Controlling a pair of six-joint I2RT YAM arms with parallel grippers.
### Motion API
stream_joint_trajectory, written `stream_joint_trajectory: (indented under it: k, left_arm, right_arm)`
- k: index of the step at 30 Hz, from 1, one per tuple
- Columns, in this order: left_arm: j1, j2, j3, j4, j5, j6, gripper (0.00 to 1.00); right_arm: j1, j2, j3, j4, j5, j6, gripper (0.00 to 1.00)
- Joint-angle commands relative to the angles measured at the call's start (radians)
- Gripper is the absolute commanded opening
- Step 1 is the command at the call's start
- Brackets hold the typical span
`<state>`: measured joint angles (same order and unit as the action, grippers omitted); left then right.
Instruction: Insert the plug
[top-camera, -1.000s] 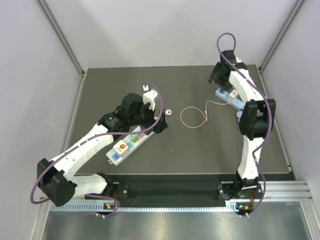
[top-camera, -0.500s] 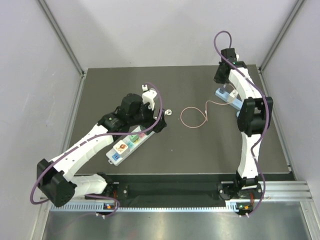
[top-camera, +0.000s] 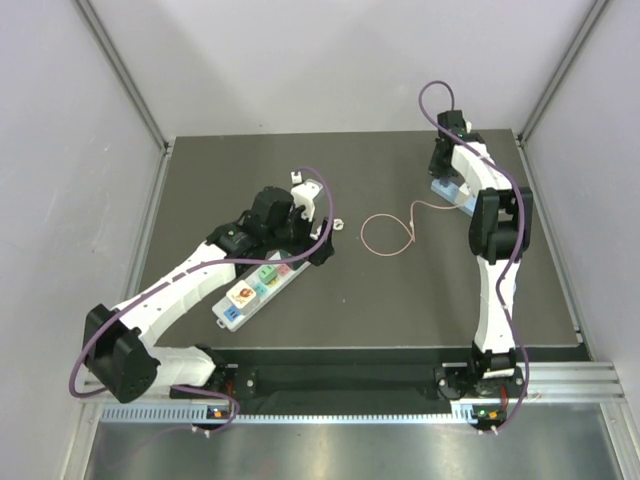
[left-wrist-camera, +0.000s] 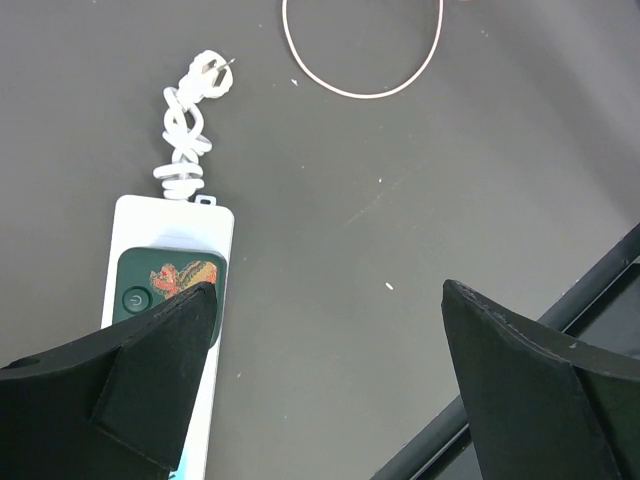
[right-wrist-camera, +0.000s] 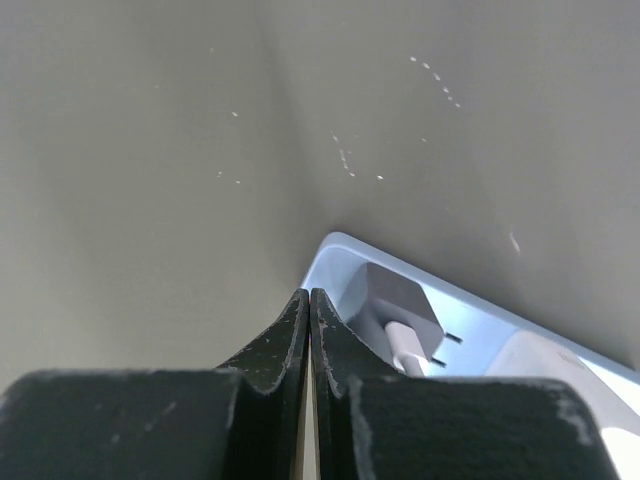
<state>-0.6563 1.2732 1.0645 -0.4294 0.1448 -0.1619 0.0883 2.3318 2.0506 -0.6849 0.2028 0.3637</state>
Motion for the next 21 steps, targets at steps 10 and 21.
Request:
stream_joint_trajectory:
  k: [10,21]
  left_arm:
    - [-0.003,-0.001,0.011,0.049,0.007,0.005,0.99]
    - [-0.003,-0.008,0.009,0.047,0.013,0.004,0.98]
  right_arm:
    - [-0.018,-0.107,0.059,0.045,-0.091,-0.034,0.00]
    - [-0.030,-0.177,0.022,-0.004,-0.025,-0.048,0.00]
